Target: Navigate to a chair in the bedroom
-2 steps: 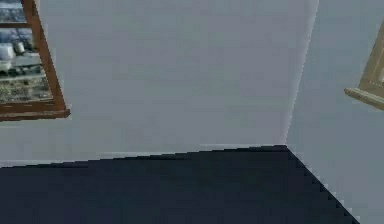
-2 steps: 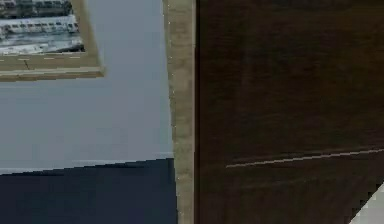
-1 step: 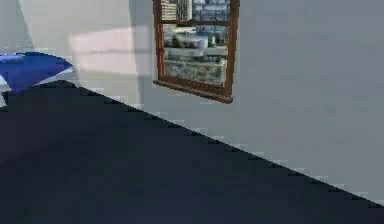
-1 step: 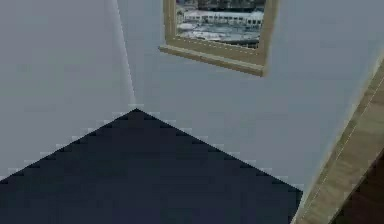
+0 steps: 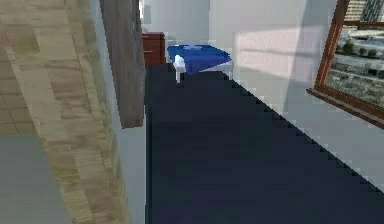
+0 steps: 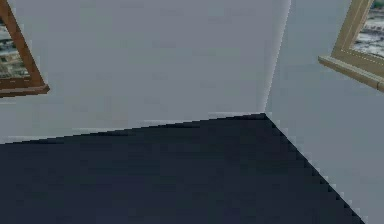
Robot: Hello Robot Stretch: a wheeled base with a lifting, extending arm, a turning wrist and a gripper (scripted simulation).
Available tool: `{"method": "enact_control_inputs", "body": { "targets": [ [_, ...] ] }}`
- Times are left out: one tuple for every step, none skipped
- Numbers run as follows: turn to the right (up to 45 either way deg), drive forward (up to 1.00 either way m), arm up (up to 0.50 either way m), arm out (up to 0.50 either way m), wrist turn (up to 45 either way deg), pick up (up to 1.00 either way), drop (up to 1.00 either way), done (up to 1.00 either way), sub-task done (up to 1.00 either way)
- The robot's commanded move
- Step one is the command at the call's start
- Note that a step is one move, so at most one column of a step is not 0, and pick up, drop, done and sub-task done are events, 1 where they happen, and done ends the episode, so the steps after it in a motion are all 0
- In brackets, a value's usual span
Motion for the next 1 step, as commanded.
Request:
{"method": "enact_control_inputs", "body": {
  "targets": [
    [0.0,1.0,0.0,0.0,0.0,0.0,0.0,0.0,0.0]
  ]
}}
